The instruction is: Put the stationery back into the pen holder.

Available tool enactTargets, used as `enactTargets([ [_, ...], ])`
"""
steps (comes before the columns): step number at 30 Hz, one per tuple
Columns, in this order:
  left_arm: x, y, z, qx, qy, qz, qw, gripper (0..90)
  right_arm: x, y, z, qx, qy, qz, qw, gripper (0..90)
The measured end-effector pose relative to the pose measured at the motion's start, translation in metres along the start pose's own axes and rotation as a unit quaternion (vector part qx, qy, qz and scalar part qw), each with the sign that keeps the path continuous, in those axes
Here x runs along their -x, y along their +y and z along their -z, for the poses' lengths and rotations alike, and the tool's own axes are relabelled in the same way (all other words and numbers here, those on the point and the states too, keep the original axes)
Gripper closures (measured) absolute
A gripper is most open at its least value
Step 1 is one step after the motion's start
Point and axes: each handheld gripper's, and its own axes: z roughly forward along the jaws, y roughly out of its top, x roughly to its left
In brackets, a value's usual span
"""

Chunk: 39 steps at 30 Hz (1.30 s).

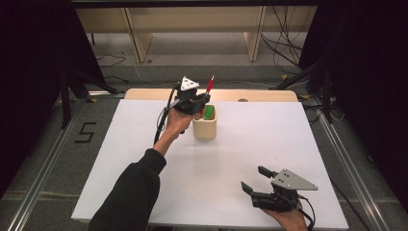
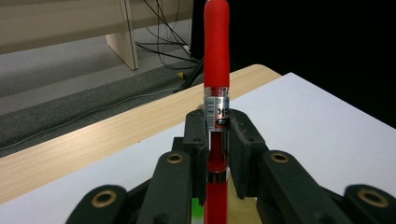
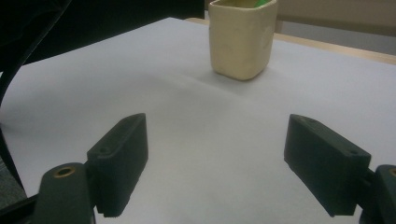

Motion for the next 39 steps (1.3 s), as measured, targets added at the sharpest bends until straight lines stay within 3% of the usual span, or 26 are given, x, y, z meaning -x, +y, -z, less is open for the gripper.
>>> enactTargets([
  [15,-0.006,-0.012,-0.021,-0.011,0.015,0.010,0.9998,77.9,-0.002,0.000,-0.001,-0.001,0.005,0.006,1.0000,23.1],
  [30,-0.008,-0.017,-0.022,-0.021,0.027,0.013,0.9993,77.1,-0.003,-0.001,-0.001,-0.001,0.009,0.011,0.9999,23.6],
  [32,-0.009,-0.017,-0.022,-0.025,0.023,0.016,0.9993,72.2,-0.003,-0.001,0.000,-0.002,0.009,0.011,0.9999,23.6],
  [37,-0.002,-0.013,-0.013,-0.030,0.006,0.001,0.9995,54.2,-0.002,0.000,0.000,-0.002,0.008,0.011,0.9999,23.6],
  [39,0.001,-0.011,-0.009,-0.032,-0.001,-0.008,0.9995,54.0,-0.002,0.000,0.000,-0.002,0.007,0.010,0.9999,23.6],
])
